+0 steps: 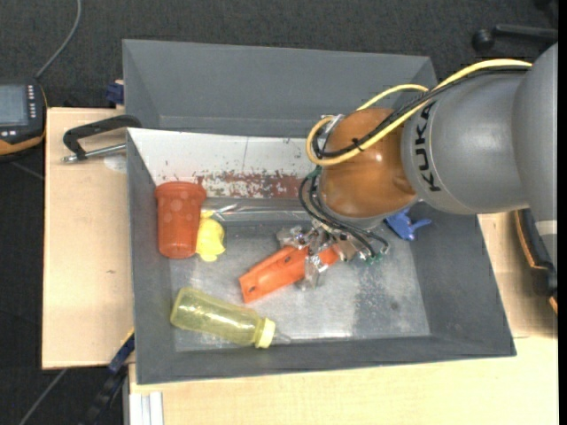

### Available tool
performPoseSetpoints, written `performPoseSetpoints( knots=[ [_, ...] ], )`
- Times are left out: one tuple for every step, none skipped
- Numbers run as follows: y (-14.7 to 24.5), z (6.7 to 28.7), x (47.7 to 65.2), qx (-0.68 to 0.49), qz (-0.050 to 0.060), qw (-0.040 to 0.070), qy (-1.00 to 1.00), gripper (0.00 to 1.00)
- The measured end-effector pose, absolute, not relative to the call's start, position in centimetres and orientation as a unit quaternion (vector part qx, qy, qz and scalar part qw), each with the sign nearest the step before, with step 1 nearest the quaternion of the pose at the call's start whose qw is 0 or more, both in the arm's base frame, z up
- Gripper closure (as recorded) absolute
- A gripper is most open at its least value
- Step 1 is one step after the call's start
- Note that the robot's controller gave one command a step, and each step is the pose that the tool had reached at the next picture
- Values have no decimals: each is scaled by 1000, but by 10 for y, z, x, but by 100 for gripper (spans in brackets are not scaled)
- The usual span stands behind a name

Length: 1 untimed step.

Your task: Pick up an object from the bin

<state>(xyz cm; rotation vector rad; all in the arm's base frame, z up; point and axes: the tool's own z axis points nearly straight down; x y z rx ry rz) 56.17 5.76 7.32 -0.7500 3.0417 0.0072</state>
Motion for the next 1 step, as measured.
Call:
performPoseSetpoints(
  knots=[
    [53, 248, 560, -237, 2, 11, 971, 100]
  ],
)
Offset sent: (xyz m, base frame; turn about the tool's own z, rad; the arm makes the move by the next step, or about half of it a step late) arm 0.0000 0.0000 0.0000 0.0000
